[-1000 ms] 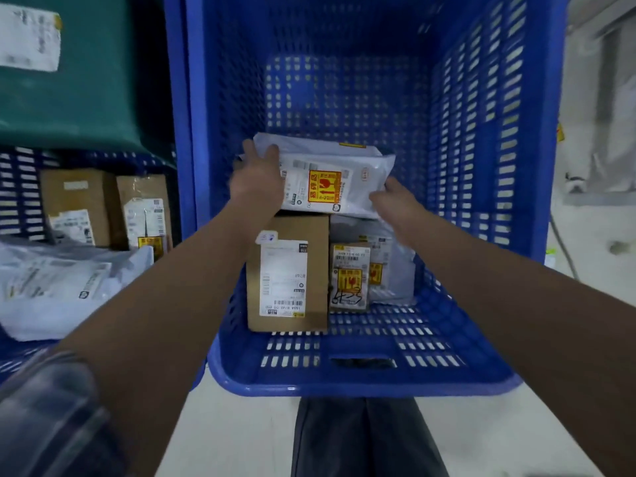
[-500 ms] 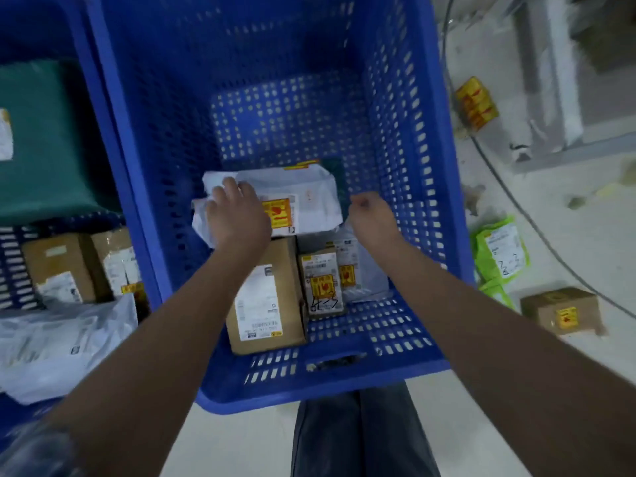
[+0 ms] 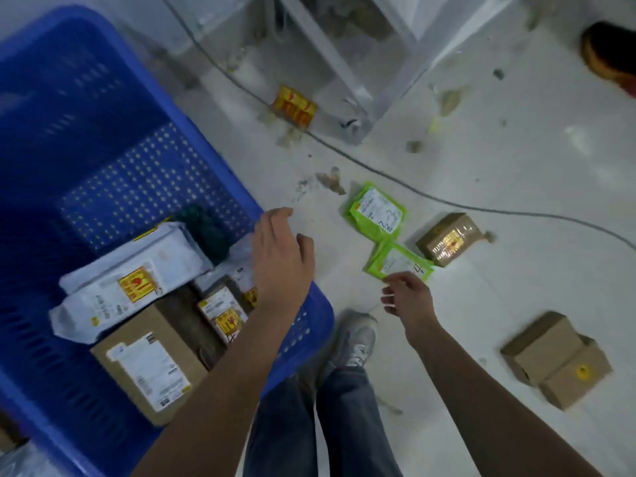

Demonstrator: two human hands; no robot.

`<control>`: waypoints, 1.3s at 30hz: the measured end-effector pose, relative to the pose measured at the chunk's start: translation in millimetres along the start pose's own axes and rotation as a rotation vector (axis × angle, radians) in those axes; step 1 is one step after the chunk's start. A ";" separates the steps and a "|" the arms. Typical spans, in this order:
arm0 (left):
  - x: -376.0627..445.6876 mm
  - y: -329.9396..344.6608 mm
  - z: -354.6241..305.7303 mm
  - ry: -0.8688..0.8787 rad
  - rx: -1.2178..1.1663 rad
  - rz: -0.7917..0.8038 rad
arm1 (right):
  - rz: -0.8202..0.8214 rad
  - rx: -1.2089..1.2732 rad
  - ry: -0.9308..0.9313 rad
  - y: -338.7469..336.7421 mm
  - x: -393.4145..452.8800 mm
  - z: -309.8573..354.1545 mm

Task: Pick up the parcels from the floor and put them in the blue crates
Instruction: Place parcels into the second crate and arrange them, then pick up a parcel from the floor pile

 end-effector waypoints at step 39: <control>20.3 349.9 18.3 -0.440 0.199 0.981 | 0.033 0.061 0.262 -97.0 250.9 -156.3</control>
Point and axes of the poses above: each hand's wrist, its own x-axis towards the middle knuckle, its own y-axis out of the palm, z = x × y, the point moved 1 cm from there along x, towards the middle knuckle, and after that the axes turned 5 degrees about z, right-handed, at the moved point
